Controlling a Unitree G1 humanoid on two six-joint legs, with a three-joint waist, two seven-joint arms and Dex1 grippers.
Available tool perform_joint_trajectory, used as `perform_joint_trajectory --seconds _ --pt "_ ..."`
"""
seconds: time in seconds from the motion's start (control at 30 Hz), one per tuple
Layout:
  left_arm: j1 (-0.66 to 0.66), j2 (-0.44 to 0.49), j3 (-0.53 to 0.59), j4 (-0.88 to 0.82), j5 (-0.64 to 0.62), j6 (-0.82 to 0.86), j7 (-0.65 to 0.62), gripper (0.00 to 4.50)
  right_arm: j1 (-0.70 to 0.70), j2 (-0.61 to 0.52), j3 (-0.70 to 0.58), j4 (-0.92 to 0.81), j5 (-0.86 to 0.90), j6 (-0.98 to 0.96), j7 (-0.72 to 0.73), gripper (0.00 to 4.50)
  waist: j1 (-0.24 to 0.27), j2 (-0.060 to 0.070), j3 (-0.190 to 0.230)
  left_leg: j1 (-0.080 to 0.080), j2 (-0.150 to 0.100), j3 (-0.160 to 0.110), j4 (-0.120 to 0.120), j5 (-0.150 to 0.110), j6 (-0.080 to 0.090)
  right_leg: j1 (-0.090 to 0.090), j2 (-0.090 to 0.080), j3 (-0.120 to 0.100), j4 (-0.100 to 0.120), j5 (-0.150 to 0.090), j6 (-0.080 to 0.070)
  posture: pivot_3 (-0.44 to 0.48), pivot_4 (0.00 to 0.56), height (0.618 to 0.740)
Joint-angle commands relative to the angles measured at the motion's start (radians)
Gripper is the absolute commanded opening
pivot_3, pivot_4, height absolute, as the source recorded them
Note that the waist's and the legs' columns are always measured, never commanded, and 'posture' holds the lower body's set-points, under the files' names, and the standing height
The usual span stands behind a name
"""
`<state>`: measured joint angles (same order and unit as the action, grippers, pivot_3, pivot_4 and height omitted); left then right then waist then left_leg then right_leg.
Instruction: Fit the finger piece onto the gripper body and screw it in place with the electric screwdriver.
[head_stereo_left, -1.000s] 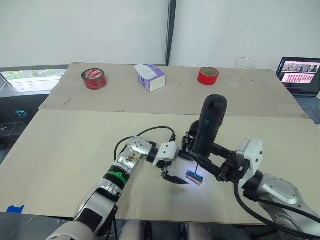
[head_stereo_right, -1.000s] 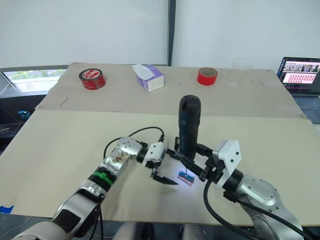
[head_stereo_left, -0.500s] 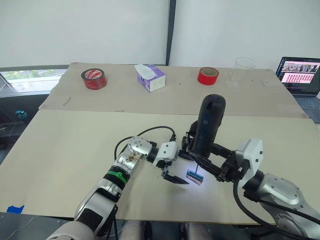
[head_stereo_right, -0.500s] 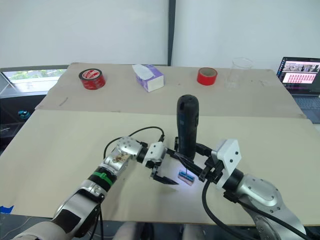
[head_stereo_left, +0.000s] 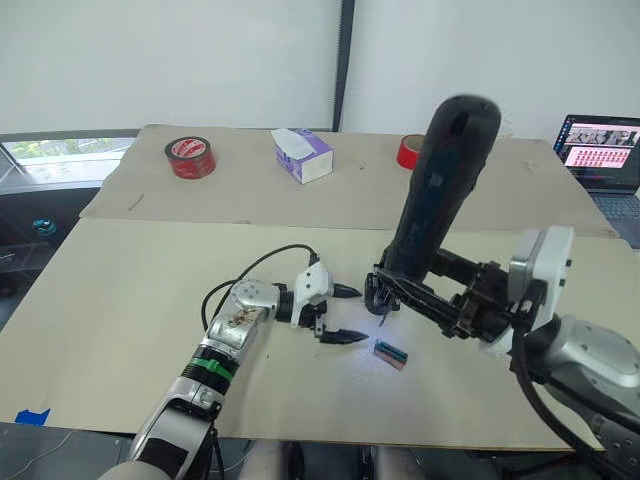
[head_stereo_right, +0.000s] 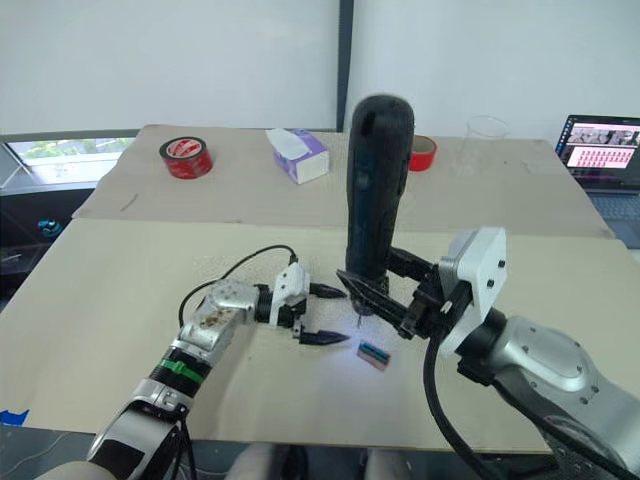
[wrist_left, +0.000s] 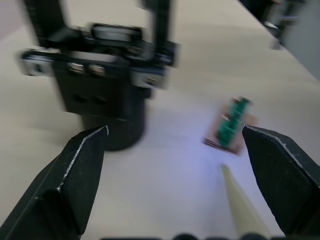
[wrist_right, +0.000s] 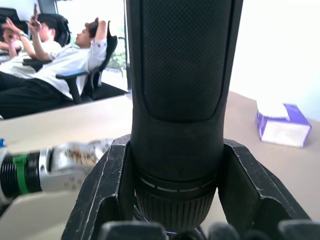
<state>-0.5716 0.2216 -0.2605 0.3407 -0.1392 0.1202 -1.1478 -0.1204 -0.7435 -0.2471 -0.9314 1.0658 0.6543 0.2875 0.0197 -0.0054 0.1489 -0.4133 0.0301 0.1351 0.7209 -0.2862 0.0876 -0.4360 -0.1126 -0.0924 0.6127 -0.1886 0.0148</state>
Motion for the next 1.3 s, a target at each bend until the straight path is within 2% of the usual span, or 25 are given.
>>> perform_joint_trajectory --seconds 0.03,0.2,0.37,0.47,0.5,0.57,0.7,0.87,1.0,1.03,1.17,1.3 --pt "-0.005 -0.044 0.000 -0.009 0.034 0.024 0.132 4.50 -0.042 -0.020 -0.018 -0.009 0.050 -0.004 -0.031 1.90 0.000 0.000 0.000 0.000 0.000 0.000 0.000 0.000 0.000 0.000 0.000 0.000 0.000 0.000 0.000 0.000 0.150 0.740" --pt "-0.027 -0.108 -0.011 0.043 0.067 0.046 0.243 4.50 -0.059 -0.042 -0.011 0.005 0.064 -0.003 -0.040 1.90 0.000 0.000 0.000 0.000 0.000 0.001 0.000 0.000 0.000 0.000 0.000 0.000 0.000 0.000 0.000 0.000 0.150 0.740" --pt "-0.059 -0.156 -0.029 0.113 0.067 0.027 0.246 4.50 -0.043 -0.056 -0.014 0.006 0.056 -0.008 -0.036 1.90 0.001 0.000 0.000 0.000 0.000 0.001 0.000 0.000 0.000 0.000 0.000 0.000 0.000 0.000 0.000 0.000 0.150 0.740" --pt "-0.101 -0.163 -0.035 0.196 0.071 -0.054 0.208 3.66 -0.032 -0.061 -0.014 0.004 0.050 -0.011 -0.034 1.90 0.002 0.000 0.000 0.000 0.000 0.001 0.000 0.000 0.000 0.000 0.000 0.000 0.000 0.000 0.000 0.000 0.150 0.740" --pt "-0.113 -0.162 -0.037 0.223 0.073 -0.078 0.196 3.25 -0.029 -0.062 -0.015 0.003 0.049 -0.012 -0.034 1.90 0.001 0.000 0.000 0.000 0.000 0.001 0.000 0.000 0.000 0.000 0.000 0.000 0.000 0.000 0.000 0.000 0.150 0.740" --pt "-0.166 -0.152 -0.045 0.327 0.065 -0.171 0.087 2.33 -0.021 -0.065 -0.018 0.003 0.046 -0.013 -0.028 1.90 0.002 0.000 0.000 0.000 0.000 0.001 0.000 0.000 0.000 -0.001 0.000 0.000 0.000 0.000 0.000 0.000 0.150 0.740" --pt "-0.307 -0.148 -0.032 0.570 0.045 -0.375 -0.178 2.28 -0.009 -0.074 -0.025 0.003 0.043 -0.017 -0.017 1.90 0.003 0.000 0.000 -0.002 0.000 0.001 0.000 0.000 0.000 -0.002 0.000 -0.001 -0.001 0.000 0.000 0.000 0.150 0.740" --pt "-0.448 -0.159 -0.015 0.825 0.131 -0.442 -0.093 2.28 0.007 -0.077 -0.029 -0.007 0.042 -0.020 -0.014 1.90 0.005 -0.001 0.001 -0.003 -0.001 0.001 0.001 -0.001 0.002 -0.002 0.000 0.000 -0.001 0.001 0.000 0.000 0.150 0.740" --pt "-0.466 -0.162 0.016 0.882 0.151 -0.452 -0.022 4.19 0.016 -0.075 -0.031 -0.014 0.042 -0.023 -0.017 1.90 0.001 -0.001 0.001 -0.002 -0.001 0.001 0.001 -0.002 0.003 -0.001 -0.001 0.000 -0.001 0.001 0.001 0.000 0.150 0.740" --pt "-0.462 -0.160 0.024 0.882 0.154 -0.452 -0.009 4.46 0.016 -0.073 -0.030 -0.014 0.042 -0.023 -0.018 1.90 0.000 -0.001 0.001 -0.002 -0.001 0.001 0.001 -0.001 0.003 -0.001 -0.001 0.000 -0.001 0.001 0.001 0.000 0.150 0.740" --pt "-0.410 -0.135 0.047 0.835 0.145 -0.437 -0.035 4.50 0.020 -0.066 -0.024 -0.020 0.039 -0.028 -0.019 1.90 -0.004 -0.001 0.001 -0.002 0.000 0.001 0.001 -0.001 0.002 -0.002 0.000 0.000 -0.001 0.001 0.001 0.000 0.150 0.740" --pt "-0.318 -0.120 0.074 0.674 0.102 -0.336 -0.060 4.50 0.021 -0.063 -0.020 -0.019 0.035 -0.031 -0.009 1.90 -0.007 -0.001 0.001 -0.002 0.000 0.001 0.001 -0.001 0.002 -0.002 0.000 0.000 -0.001 0.001 0.001 0.000 0.150 0.740"
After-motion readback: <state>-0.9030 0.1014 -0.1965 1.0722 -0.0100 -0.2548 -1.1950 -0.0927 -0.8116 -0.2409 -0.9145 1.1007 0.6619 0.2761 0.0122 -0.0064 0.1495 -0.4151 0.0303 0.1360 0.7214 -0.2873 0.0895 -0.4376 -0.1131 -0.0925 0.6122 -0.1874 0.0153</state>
